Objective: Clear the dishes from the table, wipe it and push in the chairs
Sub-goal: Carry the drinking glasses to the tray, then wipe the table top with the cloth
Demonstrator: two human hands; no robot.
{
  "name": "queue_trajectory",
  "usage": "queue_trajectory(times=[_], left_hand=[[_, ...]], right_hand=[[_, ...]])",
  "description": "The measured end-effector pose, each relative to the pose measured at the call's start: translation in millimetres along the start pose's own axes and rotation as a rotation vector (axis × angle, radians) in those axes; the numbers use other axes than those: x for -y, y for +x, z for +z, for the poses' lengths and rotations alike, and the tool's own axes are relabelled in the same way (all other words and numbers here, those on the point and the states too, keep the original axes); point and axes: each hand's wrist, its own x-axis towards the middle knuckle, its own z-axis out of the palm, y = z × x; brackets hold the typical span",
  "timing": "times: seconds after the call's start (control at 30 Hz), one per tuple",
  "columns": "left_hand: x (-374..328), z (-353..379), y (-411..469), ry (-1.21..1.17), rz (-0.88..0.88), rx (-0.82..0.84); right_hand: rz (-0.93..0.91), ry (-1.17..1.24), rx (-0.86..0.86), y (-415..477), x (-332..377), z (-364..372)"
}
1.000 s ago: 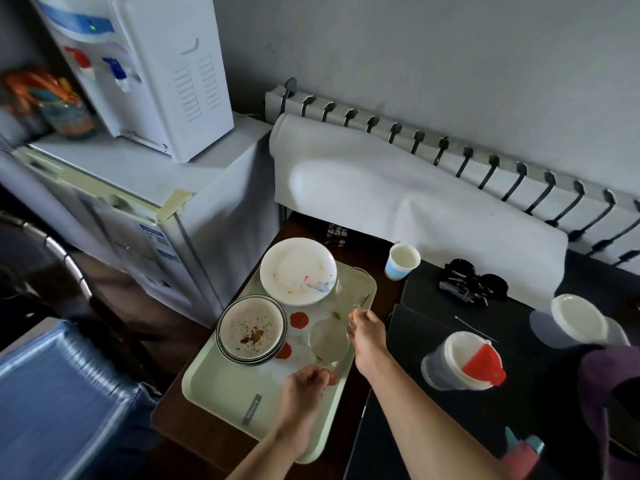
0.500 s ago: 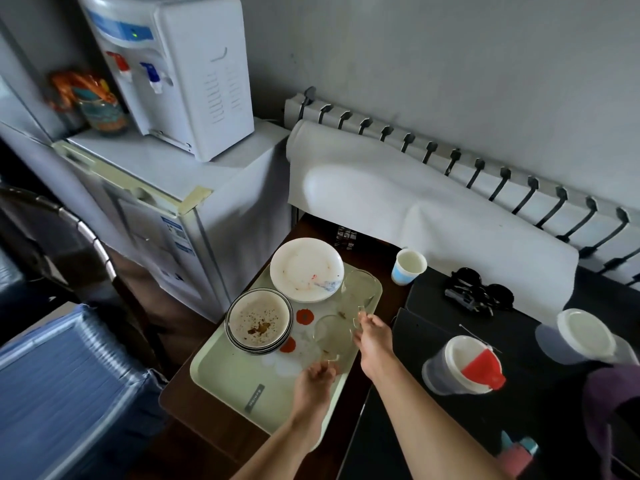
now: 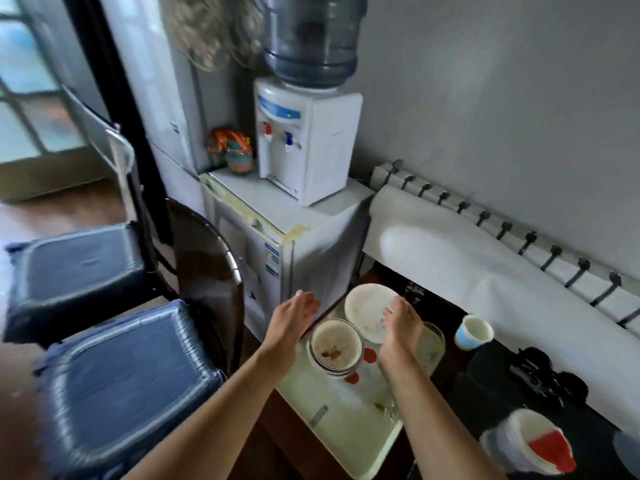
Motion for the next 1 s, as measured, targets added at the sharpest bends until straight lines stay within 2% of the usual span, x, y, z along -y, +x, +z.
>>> queue_trajectory(times=[0.1,0.23,0.33,0.6,0.8,1.0], left_hand=[[-32,-50,-10,-0.137,0.055,-0.051],[-59,-140,-36,-0.185,0.079,-0.168],[-69,-224,-70,-0.228,0.113,-0.309],[-68,-432,-197,-0.345,0.214,-0.696],[-47,-549,-310,-0.461,0.312,-1.001],[-23,-617,-403,-0.515,0.361,-1.156]], right_hand=[[0.009,-0.028,0.180,-43,-9,51],[0.090,-0.033,0.443,-128,-30,113],[0.133,-0.115,0.637,-202,-61,160],[0.213,-0.297,1.007,-392,-139,250],[0.273,-0.402,1.250,-532,-188,295],[0.255,-0.524,1.481,-644,-236,305]])
